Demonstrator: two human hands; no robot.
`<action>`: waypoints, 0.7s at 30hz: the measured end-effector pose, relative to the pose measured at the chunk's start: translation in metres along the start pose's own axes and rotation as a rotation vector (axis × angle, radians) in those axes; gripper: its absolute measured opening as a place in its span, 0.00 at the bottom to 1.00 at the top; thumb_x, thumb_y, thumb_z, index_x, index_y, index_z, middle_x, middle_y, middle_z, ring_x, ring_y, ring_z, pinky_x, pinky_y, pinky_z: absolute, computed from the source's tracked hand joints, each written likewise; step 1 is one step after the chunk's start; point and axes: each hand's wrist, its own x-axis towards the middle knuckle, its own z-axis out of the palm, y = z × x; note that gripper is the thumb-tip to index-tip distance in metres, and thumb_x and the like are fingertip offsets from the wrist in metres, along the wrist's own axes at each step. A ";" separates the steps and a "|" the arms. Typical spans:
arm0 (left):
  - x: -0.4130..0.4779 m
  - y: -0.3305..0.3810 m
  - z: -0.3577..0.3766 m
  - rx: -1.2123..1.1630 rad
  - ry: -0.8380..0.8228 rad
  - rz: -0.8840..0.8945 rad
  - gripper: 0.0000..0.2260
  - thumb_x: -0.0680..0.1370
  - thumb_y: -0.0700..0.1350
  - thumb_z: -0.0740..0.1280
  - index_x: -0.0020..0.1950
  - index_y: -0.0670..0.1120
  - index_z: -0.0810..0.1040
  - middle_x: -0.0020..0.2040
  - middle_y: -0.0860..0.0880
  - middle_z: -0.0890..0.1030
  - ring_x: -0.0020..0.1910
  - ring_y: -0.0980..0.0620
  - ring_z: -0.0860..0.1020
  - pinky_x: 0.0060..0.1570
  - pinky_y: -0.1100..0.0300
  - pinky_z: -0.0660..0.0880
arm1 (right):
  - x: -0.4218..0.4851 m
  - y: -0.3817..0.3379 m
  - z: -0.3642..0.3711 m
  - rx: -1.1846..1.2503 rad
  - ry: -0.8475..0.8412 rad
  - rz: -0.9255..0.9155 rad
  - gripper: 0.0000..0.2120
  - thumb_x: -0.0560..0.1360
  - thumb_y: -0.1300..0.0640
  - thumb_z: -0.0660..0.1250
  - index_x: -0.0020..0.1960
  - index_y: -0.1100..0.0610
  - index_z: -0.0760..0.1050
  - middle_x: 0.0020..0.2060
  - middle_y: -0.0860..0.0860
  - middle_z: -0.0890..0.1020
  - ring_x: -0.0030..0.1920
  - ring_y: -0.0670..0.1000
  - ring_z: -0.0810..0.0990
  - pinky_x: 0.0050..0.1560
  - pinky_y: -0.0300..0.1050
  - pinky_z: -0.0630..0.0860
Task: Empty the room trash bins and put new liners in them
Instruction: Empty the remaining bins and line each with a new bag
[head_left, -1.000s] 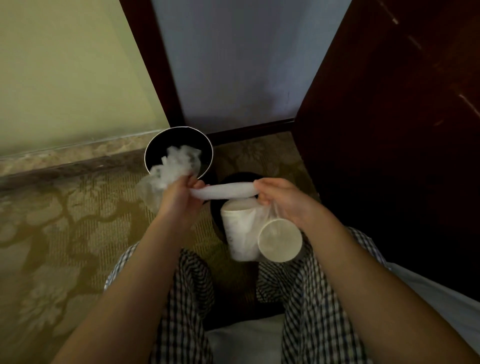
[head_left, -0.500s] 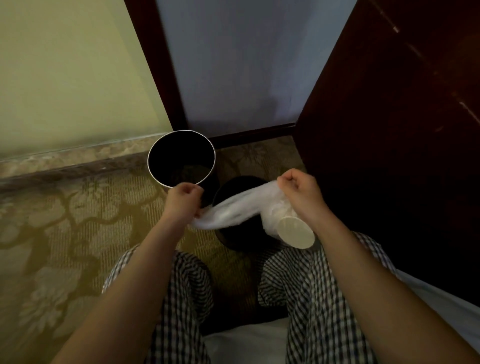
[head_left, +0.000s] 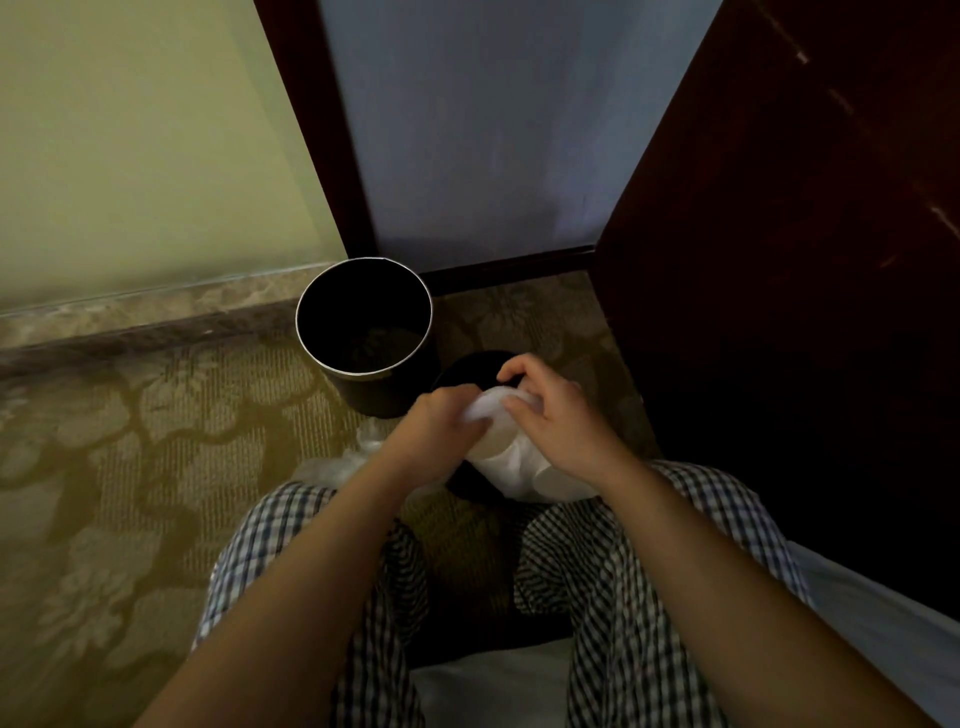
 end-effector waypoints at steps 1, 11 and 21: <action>0.000 -0.001 -0.002 -0.013 0.039 0.006 0.02 0.75 0.38 0.65 0.47 0.41 0.76 0.37 0.51 0.75 0.37 0.54 0.74 0.36 0.60 0.67 | 0.000 0.000 -0.001 -0.031 0.008 -0.003 0.09 0.79 0.57 0.61 0.58 0.52 0.69 0.36 0.42 0.72 0.39 0.40 0.72 0.42 0.42 0.71; -0.004 0.012 -0.009 -0.517 -0.007 -0.180 0.05 0.77 0.39 0.66 0.42 0.39 0.78 0.27 0.51 0.69 0.26 0.55 0.68 0.28 0.63 0.66 | 0.005 0.012 0.004 -0.099 0.212 0.125 0.12 0.72 0.59 0.69 0.41 0.51 0.66 0.38 0.46 0.72 0.38 0.43 0.70 0.32 0.32 0.63; 0.001 0.004 0.004 -0.317 0.165 0.064 0.09 0.78 0.49 0.62 0.37 0.51 0.73 0.30 0.55 0.74 0.27 0.61 0.72 0.31 0.64 0.68 | 0.007 -0.006 0.022 0.576 -0.028 0.574 0.13 0.78 0.57 0.64 0.35 0.56 0.74 0.29 0.49 0.77 0.37 0.48 0.78 0.46 0.46 0.78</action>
